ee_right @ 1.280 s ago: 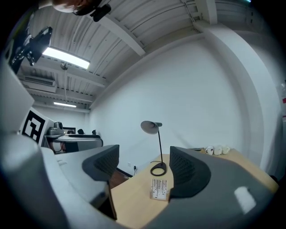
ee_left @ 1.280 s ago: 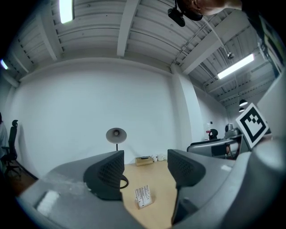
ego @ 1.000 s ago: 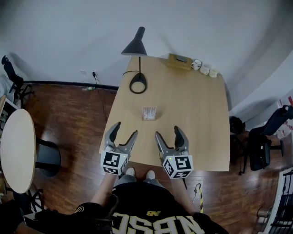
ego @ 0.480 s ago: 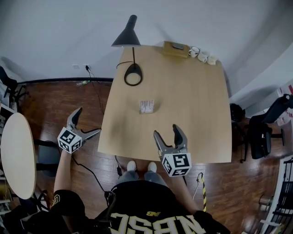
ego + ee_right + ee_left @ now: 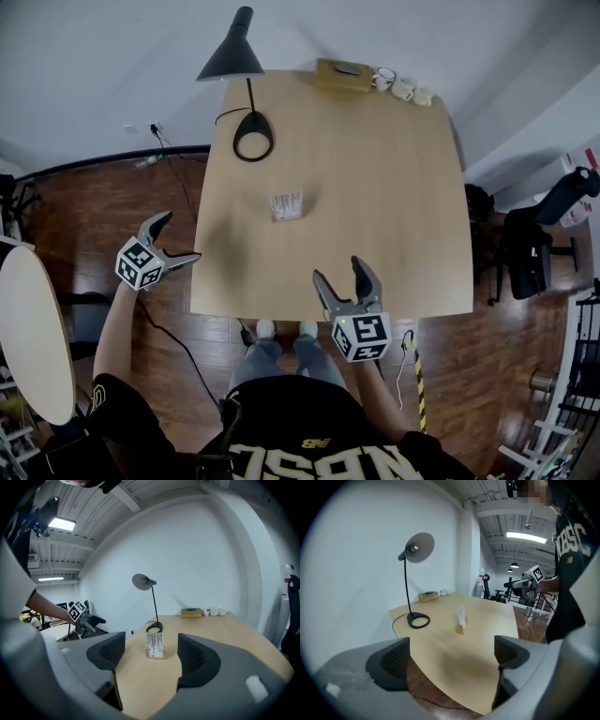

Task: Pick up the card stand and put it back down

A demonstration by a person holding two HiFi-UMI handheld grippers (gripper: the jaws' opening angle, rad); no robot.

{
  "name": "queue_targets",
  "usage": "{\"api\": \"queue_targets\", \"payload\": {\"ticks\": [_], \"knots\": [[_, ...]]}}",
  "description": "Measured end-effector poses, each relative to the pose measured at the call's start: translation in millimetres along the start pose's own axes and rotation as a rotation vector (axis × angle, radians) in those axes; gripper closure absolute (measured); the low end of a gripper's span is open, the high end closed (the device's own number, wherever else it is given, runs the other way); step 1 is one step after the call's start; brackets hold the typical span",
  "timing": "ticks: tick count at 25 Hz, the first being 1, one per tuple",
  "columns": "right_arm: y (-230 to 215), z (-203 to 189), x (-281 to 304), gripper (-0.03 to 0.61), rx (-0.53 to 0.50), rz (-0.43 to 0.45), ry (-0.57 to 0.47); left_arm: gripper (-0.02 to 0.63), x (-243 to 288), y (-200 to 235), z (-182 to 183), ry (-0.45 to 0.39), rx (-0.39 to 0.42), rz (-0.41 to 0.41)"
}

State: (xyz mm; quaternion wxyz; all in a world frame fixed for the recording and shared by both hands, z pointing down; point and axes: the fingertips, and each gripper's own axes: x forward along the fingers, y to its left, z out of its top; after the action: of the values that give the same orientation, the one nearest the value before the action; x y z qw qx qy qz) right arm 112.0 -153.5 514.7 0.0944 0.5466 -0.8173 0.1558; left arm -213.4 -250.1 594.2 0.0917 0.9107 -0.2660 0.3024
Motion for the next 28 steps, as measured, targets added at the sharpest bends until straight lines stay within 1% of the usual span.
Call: {"api": "queue_targets", "payload": {"ticks": [3,5,8,11,13,19,21,23,28], "knots": [[-15.1,-19.4,7.0,0.222,0.011,-0.012,0.026,0.052,34.0,-3.3,-2.4,-0.003,-0.009,-0.046],[-21.1,-35.5,14.7,0.222,0.021,-0.001,0.038,0.086,55.9,-6.3,-4.1,0.0,-0.01,-0.088],[-28.4,-55.3,26.4,0.222,0.017,0.013,0.061,0.107,87.5,-9.9,-5.3,-0.002,-0.008,-0.14],[-37.2,-69.4,40.1,0.222,0.01,0.008,0.077,0.146,119.4,-9.3,1.9,-0.029,0.001,-0.169],[-40.9,-76.4,48.1,0.222,0.012,0.006,0.083,0.156,141.1,-12.8,9.3,-0.044,0.01,-0.197],[-43.3,-92.1,64.3,0.222,0.039,0.017,0.089,0.217,200.7,-40.6,31.3,-0.084,0.036,-0.291],[-43.2,-94.8,68.2,0.222,0.047,0.017,0.082,0.23,217.7,-47.1,33.3,-0.087,0.041,-0.303],[-44.1,-95.2,69.6,0.222,0.052,0.016,0.074,0.256,233.8,-50.7,34.0,-0.078,0.036,-0.304],[-53.2,-102.7,69.0,0.222,0.061,0.0,0.07,0.286,269.9,-57.5,39.8,-0.067,0.019,-0.333]]}}
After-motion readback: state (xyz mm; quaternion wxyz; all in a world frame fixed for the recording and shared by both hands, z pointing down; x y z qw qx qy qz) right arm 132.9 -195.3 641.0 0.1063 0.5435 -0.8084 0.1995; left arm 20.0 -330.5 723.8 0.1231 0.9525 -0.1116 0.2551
